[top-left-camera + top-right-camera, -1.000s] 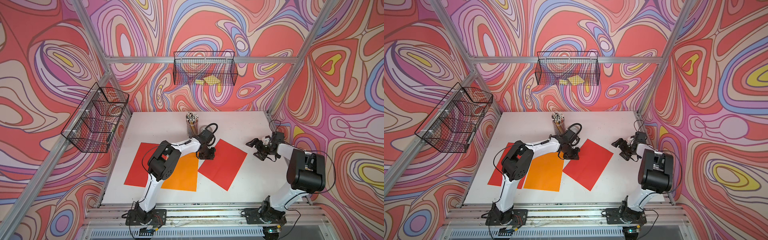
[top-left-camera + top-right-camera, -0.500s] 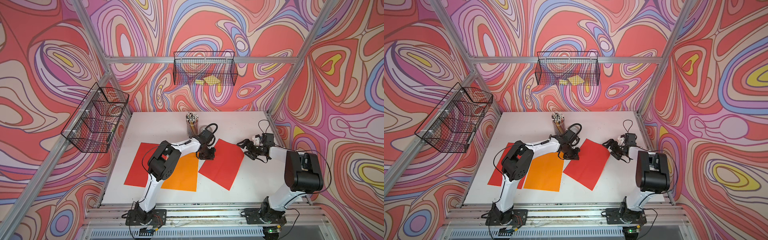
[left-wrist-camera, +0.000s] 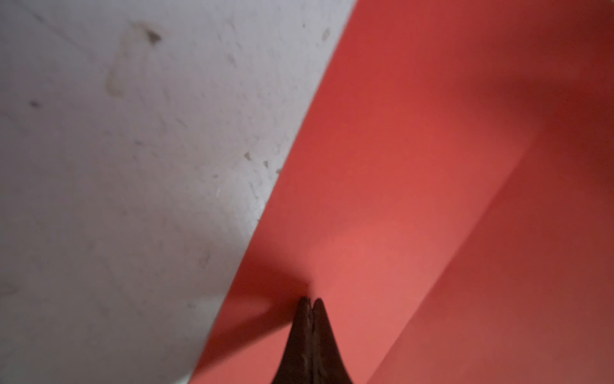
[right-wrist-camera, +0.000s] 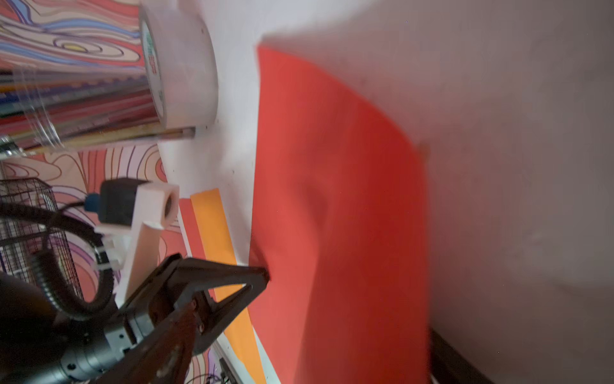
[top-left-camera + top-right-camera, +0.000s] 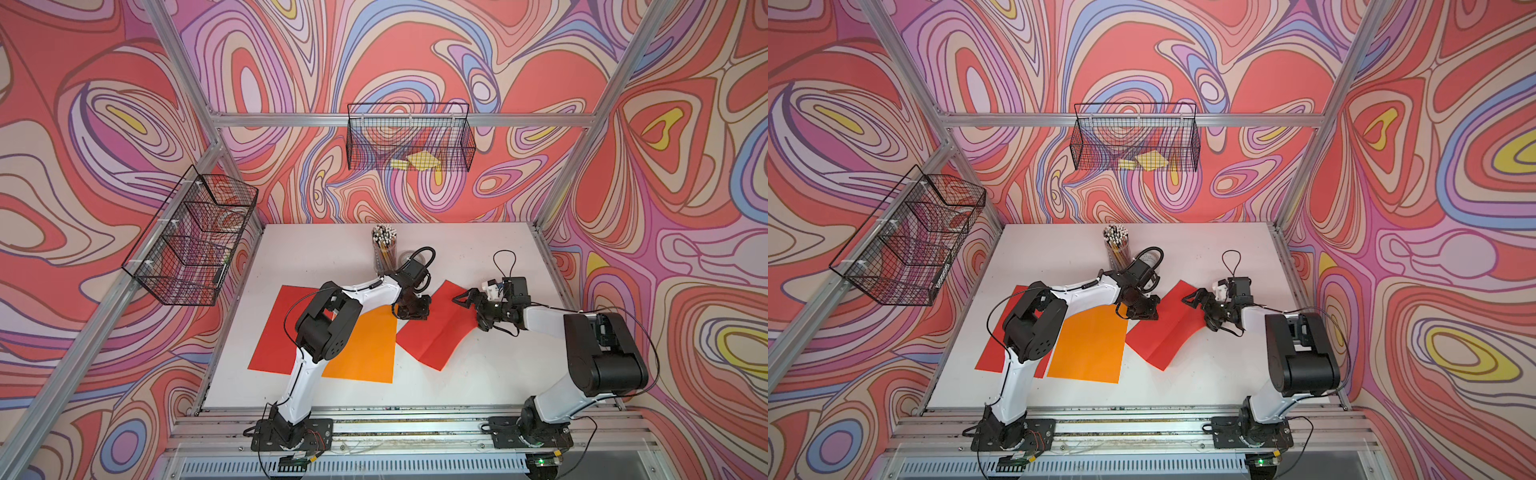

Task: Fold the rectangular paper in half along the long edge
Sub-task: Adjust the paper at the center of the board.

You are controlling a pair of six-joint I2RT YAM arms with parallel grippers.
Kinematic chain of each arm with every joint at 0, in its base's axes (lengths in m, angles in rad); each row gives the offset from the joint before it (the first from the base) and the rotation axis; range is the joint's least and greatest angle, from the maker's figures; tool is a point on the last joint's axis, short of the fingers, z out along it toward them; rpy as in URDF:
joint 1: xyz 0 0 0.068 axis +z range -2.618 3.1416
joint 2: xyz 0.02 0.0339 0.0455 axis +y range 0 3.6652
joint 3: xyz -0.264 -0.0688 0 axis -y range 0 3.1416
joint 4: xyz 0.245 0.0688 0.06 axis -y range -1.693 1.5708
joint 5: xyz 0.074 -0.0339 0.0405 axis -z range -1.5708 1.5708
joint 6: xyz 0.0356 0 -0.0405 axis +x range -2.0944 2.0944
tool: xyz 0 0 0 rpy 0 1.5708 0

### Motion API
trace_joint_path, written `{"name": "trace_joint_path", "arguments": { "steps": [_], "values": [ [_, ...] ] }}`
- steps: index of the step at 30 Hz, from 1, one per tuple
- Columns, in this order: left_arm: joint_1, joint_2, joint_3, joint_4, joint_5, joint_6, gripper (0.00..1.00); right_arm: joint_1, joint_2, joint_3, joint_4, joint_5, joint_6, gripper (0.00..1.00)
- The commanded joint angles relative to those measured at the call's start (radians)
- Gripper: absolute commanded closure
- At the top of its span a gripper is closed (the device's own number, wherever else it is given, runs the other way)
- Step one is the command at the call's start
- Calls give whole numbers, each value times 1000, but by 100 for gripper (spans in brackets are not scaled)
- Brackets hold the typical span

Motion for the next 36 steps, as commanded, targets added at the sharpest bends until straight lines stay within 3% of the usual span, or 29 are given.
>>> {"name": "trace_joint_path", "arguments": {
  "steps": [1, 15, 22, 36],
  "values": [
    [-1, 76, -36, -92, -27, -10, 100, 29, -1, -71, -80, 78, 86, 7],
    [-1, 69, -34, -96, -28, -6, 100, 76, -119, -114, -45, 68, 146, 9],
    [0, 51, -43, -104, -39, -3, 100, 76, -98, -14, -192, 125, 68, 23],
    [0, 19, -35, -119, -34, 0, 100, 76, -155, 15, -352, 230, 9, 27]
  ]
}}
